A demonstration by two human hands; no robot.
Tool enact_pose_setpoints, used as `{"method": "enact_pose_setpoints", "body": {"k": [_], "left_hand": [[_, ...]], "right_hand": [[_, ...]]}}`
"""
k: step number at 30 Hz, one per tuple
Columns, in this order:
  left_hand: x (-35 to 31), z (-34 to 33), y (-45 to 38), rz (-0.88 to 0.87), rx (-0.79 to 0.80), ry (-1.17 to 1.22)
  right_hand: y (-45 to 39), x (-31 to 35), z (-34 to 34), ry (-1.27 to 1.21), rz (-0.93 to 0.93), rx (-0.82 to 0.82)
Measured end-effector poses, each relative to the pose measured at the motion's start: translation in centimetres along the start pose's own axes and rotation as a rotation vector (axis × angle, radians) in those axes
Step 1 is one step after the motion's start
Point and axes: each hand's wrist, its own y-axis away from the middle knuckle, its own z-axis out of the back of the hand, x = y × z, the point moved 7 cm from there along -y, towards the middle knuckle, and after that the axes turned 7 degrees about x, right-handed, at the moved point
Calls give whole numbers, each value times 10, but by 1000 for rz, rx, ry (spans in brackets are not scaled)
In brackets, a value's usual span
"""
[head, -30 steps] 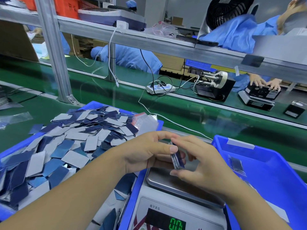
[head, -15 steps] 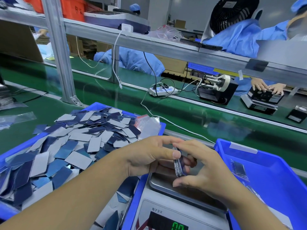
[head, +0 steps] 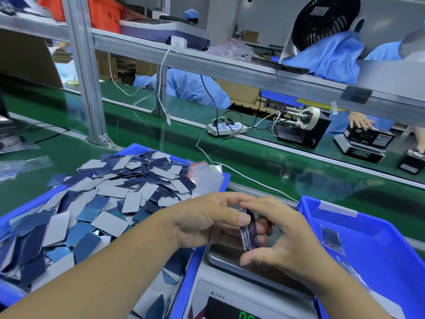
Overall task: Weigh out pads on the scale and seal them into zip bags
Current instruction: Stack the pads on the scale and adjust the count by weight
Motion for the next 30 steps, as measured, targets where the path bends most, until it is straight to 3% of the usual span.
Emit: {"method": "enact_pose_setpoints", "body": {"k": [8,23,27,30], "left_hand": [[2,2,0,5,6,22],[-1,-4,-2,-50,-25,60],[-1,-4,-1,-43,-38,65],[-1,-6,-1,-40,-51,82]], "right_hand": [[-2,6,-1,-5,72,-23],[-3,6,1,36,14,-43],[-3,-3,-6,-124,-59,-2],[-3,5,-2,2,-13,-55]]}}
